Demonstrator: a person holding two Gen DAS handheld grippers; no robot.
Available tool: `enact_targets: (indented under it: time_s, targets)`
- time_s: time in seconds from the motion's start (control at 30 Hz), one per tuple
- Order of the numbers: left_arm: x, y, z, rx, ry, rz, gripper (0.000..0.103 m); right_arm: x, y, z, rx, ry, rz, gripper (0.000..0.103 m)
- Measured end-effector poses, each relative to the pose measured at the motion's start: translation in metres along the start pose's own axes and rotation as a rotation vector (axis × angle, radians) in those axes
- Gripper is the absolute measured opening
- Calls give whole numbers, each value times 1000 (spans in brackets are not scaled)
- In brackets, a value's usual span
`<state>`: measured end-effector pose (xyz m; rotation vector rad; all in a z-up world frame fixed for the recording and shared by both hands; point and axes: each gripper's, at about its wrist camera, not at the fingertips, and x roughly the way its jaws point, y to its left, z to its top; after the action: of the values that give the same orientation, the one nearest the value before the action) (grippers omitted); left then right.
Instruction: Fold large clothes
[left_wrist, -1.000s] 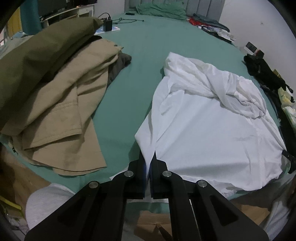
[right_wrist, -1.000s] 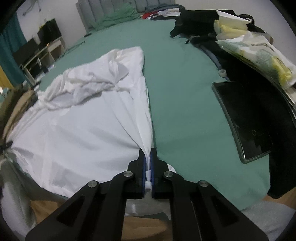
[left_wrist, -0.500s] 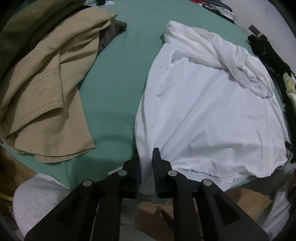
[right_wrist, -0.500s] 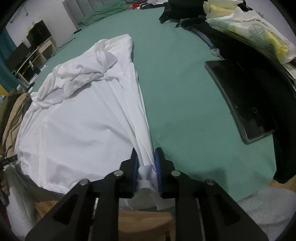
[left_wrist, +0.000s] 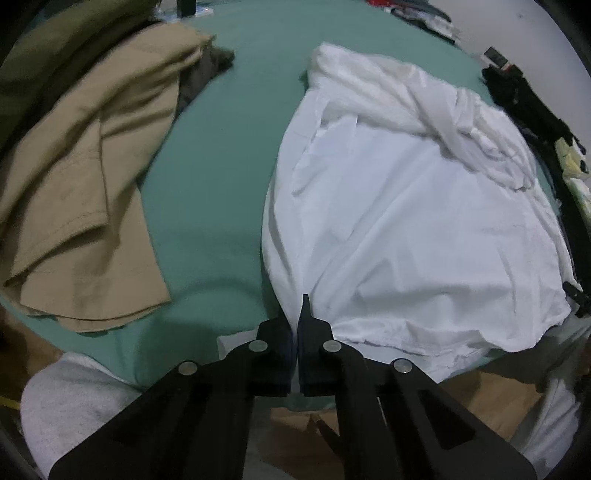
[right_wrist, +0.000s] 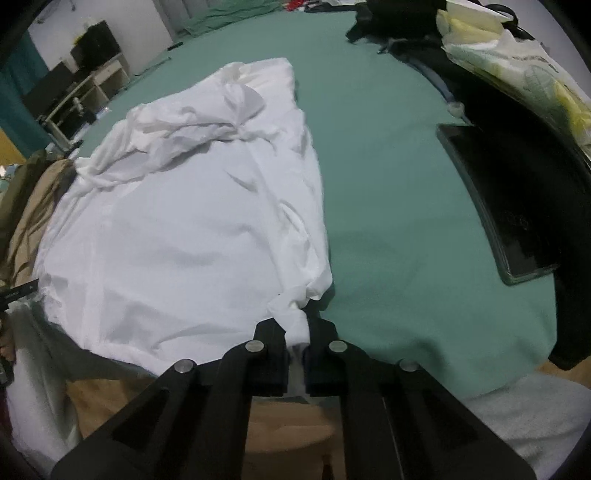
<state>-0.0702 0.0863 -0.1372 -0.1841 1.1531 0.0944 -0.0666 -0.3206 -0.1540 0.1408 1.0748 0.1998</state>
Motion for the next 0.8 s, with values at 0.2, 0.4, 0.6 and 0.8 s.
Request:
enact_targets:
  time_s: [0.2,0.4,0.6,0.8]
  targets:
    - [-41,-4,3,33,-121,19,2,-31,-3,8,56,-93,105,6]
    - [-80,3,23,-41,-237,-8,2,-62,-15,30,117,-184,169,6]
    - [-90,10,50,-137,-325,-44,2,-73,-24,67,115,-237,175,6]
    - [-85,17,87,-224,-362,-74,2,-67,-29,119,105,-271,178,6]
